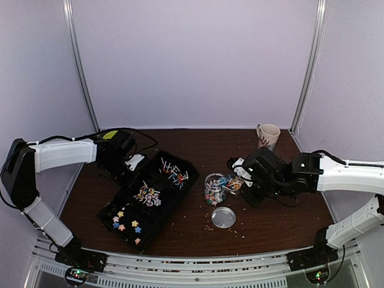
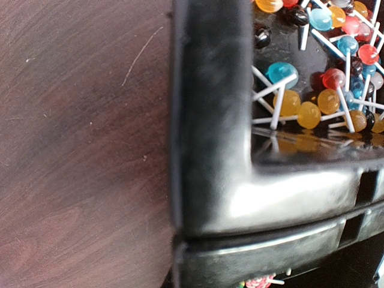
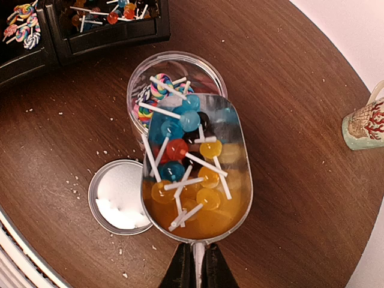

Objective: Pack the candies
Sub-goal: Place the fake candies in the packing bottle.

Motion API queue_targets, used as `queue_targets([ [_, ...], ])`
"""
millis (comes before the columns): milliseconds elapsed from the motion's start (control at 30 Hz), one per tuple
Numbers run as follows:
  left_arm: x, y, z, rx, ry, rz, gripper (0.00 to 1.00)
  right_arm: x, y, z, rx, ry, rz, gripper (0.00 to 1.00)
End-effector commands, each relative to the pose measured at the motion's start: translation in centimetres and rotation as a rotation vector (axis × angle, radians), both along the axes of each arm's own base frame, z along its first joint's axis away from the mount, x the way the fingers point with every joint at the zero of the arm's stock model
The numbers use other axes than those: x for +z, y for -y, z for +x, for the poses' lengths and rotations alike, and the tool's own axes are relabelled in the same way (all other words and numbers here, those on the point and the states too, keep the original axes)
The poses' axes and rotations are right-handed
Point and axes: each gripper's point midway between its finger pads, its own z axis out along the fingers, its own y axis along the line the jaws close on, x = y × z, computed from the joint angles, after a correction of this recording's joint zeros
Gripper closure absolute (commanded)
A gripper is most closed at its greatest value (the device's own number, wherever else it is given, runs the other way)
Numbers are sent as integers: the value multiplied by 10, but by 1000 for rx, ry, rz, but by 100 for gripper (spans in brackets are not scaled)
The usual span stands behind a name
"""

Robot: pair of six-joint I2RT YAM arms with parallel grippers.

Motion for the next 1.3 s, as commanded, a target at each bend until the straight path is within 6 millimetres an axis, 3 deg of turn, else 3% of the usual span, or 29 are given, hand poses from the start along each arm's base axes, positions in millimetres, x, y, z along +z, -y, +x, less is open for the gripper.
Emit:
queue_targets([
  [0,37,14,17,4,101,-102,100,10,1,-1,-5,-5,-28,100],
  [867,37,13,18,4,101,-104,100,16,8,-16,65,-79,-173,100],
  [1133,37,14,18,4,101,-104,100,28,6,-11,75,-54,-187,100],
  [1267,37,13,18,6,101,-102,100,24,1,-10,81,-62,-208,100],
])
